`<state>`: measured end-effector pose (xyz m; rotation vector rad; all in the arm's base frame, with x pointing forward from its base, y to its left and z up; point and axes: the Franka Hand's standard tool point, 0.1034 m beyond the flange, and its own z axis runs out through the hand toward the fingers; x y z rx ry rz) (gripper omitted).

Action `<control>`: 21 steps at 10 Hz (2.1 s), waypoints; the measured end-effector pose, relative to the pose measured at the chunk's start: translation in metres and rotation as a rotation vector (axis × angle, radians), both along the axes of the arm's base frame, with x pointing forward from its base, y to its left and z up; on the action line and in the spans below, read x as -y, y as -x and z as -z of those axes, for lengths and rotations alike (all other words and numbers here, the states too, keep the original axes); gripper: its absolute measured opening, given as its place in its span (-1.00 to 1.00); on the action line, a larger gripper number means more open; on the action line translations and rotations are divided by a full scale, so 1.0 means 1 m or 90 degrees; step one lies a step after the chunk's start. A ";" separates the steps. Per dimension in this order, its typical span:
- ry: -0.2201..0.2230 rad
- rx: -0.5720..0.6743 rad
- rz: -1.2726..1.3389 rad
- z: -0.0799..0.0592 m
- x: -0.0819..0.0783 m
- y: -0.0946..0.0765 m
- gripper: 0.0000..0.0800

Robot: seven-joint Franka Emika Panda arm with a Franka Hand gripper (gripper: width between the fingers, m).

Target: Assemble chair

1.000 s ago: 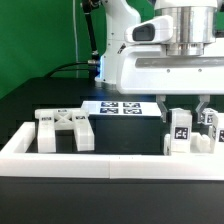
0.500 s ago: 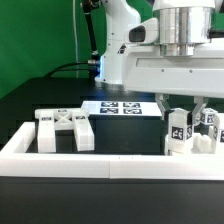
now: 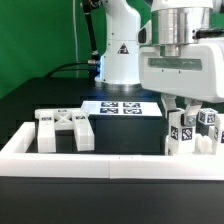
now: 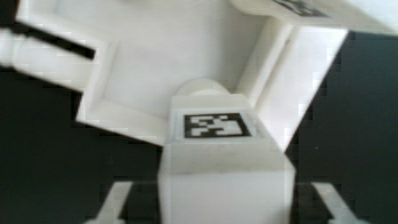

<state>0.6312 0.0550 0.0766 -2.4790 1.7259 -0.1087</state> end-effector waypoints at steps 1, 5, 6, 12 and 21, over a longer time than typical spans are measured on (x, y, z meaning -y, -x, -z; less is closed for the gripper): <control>-0.016 0.000 0.070 0.000 0.000 -0.001 -0.27; -0.054 -0.014 0.266 0.001 -0.001 -0.001 -0.27; -0.055 -0.014 0.270 0.001 -0.001 -0.001 -0.27; -0.018 0.001 -0.006 0.001 -0.002 0.000 0.59; 0.066 0.015 -0.552 0.000 0.005 -0.003 0.62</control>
Offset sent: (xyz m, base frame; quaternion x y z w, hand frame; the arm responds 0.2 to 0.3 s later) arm 0.0029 0.0056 -0.0059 0.0005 -0.0091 0.2469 0.9690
